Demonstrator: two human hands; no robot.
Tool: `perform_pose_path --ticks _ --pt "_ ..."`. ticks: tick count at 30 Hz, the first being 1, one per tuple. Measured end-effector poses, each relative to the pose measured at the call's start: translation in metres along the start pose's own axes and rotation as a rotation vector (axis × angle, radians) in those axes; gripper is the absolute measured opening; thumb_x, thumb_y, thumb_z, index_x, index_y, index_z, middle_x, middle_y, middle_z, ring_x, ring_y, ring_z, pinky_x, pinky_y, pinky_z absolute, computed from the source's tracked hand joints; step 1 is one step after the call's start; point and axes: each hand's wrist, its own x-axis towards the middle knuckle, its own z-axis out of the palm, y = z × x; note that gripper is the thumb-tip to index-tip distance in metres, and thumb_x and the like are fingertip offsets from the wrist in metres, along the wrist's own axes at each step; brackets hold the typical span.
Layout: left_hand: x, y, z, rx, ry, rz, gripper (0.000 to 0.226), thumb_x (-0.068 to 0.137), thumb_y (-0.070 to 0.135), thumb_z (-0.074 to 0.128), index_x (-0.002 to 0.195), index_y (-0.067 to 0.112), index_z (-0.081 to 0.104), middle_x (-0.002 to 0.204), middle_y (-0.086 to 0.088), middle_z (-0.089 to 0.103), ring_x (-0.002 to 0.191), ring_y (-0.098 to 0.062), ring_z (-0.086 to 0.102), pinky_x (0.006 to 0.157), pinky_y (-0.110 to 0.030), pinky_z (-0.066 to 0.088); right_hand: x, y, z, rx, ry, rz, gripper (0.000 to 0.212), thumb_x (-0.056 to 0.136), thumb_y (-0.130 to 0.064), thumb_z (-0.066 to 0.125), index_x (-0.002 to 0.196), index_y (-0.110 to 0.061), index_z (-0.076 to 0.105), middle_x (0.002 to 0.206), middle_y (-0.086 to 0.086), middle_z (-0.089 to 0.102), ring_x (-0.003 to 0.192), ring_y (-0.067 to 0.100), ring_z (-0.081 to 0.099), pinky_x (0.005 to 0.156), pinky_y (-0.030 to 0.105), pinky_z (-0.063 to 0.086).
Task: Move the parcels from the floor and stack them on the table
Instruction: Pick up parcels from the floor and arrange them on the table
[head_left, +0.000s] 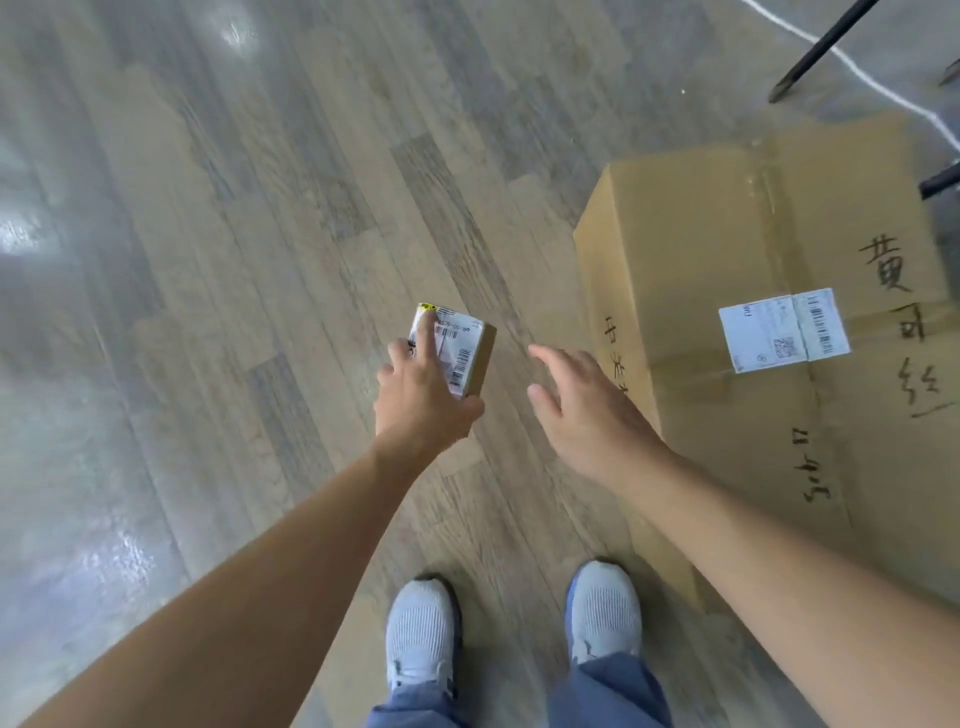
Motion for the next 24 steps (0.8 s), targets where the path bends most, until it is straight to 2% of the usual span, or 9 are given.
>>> perform_pose_path --ticks 3,8,11,13,17,21,24 --pt "-0.071 0.048 -0.071 -0.073 -0.03 0.106 0.104 0.07 0.036 0.071 0.149 0.033 0.003 0.13 -0.008 0.035 0.116 -0.034 0.041 0.087 -0.042 0.042 -0.059 -0.046 -0.065 0.078 0.08 0.036 0.047 0.101 -0.029 0.04 0.147 -0.024 0.033 0.142 0.005 0.04 0.123 0.023 0.049 0.097 0.034 0.04" --pt "-0.197 0.137 -0.183 -0.111 -0.103 0.257 0.105 0.069 0.037 0.072 0.149 0.033 0.004 0.133 -0.006 0.036 0.118 -0.033 0.041 0.09 -0.041 0.04 -0.189 -0.125 -0.191 0.065 0.216 0.084 0.05 0.099 -0.025 0.045 0.147 -0.024 0.031 0.139 0.006 0.042 0.123 0.023 0.047 0.095 0.035 0.041" --pt "-0.275 0.2 -0.243 -0.192 -0.182 0.338 0.103 0.071 0.032 0.071 0.15 0.03 0.005 0.133 -0.009 0.035 0.12 -0.035 0.04 0.099 -0.039 0.034 -0.258 -0.159 -0.261 0.096 0.367 0.169 0.047 0.099 -0.027 0.044 0.145 -0.022 0.036 0.141 0.005 0.041 0.131 0.022 0.041 0.102 0.036 0.038" --pt "-0.328 0.238 -0.276 -0.236 -0.224 0.458 0.102 0.073 0.03 0.071 0.151 0.026 0.006 0.133 -0.01 0.036 0.121 -0.033 0.039 0.106 -0.042 0.034 -0.305 -0.175 -0.299 0.153 0.477 0.243 0.045 0.1 -0.029 0.043 0.144 -0.023 0.038 0.143 0.004 0.04 0.131 0.021 0.041 0.105 0.034 0.035" --pt "-0.408 0.298 -0.313 -0.209 -0.263 0.725 0.105 0.072 0.029 0.074 0.152 0.02 0.006 0.131 -0.007 0.039 0.122 -0.026 0.037 0.103 -0.037 0.035 -0.397 -0.186 -0.357 0.238 0.68 0.333 0.042 0.1 -0.032 0.044 0.141 -0.024 0.042 0.141 0.001 0.044 0.127 0.017 0.044 0.096 0.023 0.032" --pt "-0.483 0.349 -0.324 -0.157 -0.312 0.907 0.1 0.076 0.039 0.071 0.151 0.03 0.005 0.128 -0.005 0.037 0.121 -0.028 0.038 0.104 -0.037 0.032 -0.495 -0.176 -0.402 0.276 0.83 0.406 0.044 0.098 -0.037 0.047 0.139 -0.023 0.045 0.138 0.001 0.046 0.122 0.016 0.049 0.102 0.033 0.039" --pt "-0.553 0.379 -0.311 -0.135 -0.329 1.032 0.099 0.074 0.046 0.066 0.15 0.033 0.003 0.128 -0.002 0.04 0.119 -0.028 0.041 0.105 -0.043 0.037 -0.569 -0.157 -0.421 0.32 0.956 0.467 0.042 0.096 -0.036 0.049 0.136 -0.023 0.049 0.131 0.005 0.051 0.112 0.017 0.053 0.097 0.033 0.042"
